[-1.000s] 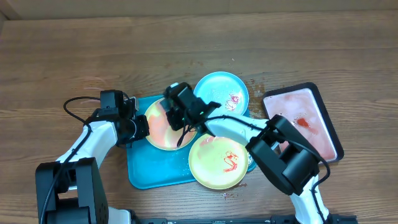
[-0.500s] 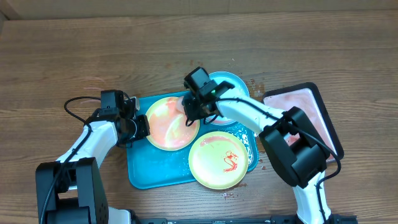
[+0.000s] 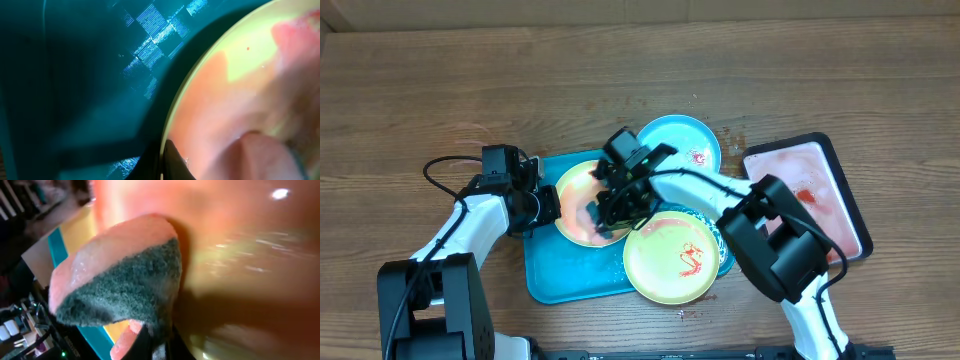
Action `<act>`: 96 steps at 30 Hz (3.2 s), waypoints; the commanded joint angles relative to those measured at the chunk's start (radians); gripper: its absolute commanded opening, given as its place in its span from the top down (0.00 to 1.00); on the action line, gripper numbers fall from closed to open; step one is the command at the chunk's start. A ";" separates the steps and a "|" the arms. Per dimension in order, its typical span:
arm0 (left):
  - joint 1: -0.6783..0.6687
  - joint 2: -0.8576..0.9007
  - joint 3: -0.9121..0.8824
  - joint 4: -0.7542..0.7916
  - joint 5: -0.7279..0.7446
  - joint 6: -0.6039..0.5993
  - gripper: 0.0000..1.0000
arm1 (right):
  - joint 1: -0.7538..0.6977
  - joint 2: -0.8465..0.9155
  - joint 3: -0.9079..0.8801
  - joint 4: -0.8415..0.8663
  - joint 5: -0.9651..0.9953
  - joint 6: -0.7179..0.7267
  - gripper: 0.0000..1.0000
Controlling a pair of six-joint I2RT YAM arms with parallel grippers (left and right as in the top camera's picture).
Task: Clean dirty plates on tray and stack at the side
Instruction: 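Scrub the yellow plate surface with the sponge in the right gripper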
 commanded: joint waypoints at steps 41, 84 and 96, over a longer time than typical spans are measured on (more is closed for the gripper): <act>-0.002 0.027 -0.026 0.007 -0.011 0.012 0.96 | 0.090 0.027 0.054 0.021 0.905 -0.703 0.96; -0.002 0.027 -0.026 0.003 -0.013 0.012 0.96 | 0.078 0.037 0.053 0.330 0.631 -0.486 0.96; -0.002 0.027 -0.026 0.004 -0.013 0.012 0.96 | -0.029 0.072 0.053 0.220 0.871 -0.483 0.96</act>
